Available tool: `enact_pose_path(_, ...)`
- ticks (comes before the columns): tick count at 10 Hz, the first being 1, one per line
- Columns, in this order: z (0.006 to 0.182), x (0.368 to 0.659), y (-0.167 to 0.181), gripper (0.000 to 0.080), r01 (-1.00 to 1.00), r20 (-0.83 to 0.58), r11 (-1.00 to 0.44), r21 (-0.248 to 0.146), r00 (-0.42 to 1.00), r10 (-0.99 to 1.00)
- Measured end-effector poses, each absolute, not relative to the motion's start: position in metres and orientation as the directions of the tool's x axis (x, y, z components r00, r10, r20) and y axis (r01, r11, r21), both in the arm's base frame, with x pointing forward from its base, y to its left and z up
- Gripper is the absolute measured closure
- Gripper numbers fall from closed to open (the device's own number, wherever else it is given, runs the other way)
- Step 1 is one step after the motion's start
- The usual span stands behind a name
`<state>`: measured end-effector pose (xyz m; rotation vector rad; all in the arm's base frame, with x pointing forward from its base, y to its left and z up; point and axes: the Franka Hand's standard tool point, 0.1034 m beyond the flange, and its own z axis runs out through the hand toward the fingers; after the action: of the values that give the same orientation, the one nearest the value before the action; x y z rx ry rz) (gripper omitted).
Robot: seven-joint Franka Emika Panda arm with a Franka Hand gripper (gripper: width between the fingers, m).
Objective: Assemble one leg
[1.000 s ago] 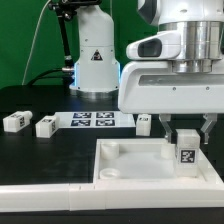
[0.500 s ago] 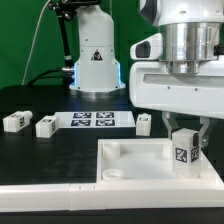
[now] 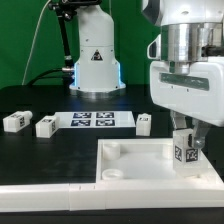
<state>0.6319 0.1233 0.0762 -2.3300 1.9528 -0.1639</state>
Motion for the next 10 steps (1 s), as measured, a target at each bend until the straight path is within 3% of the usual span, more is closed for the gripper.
enact_pose_path(1, 0.0762, 0.632, 0.1237, 0.0508, -0.976, 0.019, -0.166, -0.144, 0.165, -0.986)
enact_pose_path(2, 0.076, 0.6319, 0.1236, 0.0429, -0.97, 0.024, -0.199, -0.143, 0.197, -0.98)
enact_pose_path(4, 0.0766, 0.6326, 0.1237, 0.018, -0.95, 0.035, -0.28, -0.142, 0.278, -0.96)
enact_pose_path(10, 0.0734, 0.632, 0.1257, 0.015, -0.624, 0.12, -0.776, -0.093, 0.766, -0.631)
